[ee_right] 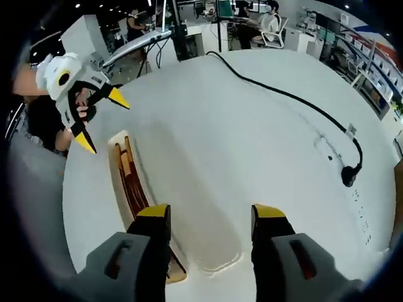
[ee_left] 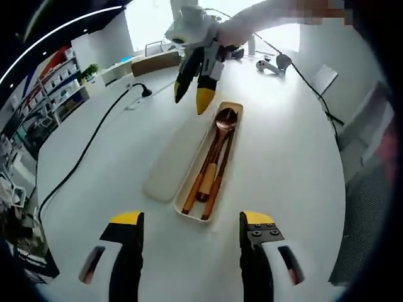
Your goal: Arrange the utensils inside the cutlery case until each visible utensil rests in its matching compartment.
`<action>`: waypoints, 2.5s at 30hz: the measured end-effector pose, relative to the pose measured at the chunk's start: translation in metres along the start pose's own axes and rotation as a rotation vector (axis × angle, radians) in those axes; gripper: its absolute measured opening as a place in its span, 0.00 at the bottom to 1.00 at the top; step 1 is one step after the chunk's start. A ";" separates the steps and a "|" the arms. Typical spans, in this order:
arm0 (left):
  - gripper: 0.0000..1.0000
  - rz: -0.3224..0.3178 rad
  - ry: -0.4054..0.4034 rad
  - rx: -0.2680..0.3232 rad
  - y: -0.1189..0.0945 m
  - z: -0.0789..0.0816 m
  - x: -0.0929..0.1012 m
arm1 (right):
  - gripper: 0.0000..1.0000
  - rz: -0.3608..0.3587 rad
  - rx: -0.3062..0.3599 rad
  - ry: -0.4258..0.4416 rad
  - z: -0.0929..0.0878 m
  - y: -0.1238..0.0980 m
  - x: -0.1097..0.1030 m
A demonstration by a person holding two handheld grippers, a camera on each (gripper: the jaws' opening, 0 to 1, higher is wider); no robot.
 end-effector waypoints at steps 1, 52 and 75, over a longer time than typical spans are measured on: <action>0.66 0.009 -0.002 0.007 -0.005 0.000 0.002 | 0.50 0.010 -0.024 -0.007 0.002 0.003 -0.003; 0.78 0.033 -0.124 0.065 -0.085 0.006 0.061 | 0.33 -0.173 -0.238 0.128 -0.080 -0.029 0.008; 0.77 -0.037 -0.106 0.106 -0.085 0.015 0.080 | 0.33 -0.312 -0.189 0.513 -0.188 -0.078 -0.051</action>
Point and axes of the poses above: the point that each gripper's makers call its tool centre point, and the gripper's own axes: y roughly forward along the fingers, x roughly to its right, z roughly out of its top, the point moved 6 cm from there along -y, roughly backward along the fingers, and after that the axes turned 10 degrees about z, right-handed, at the moved point
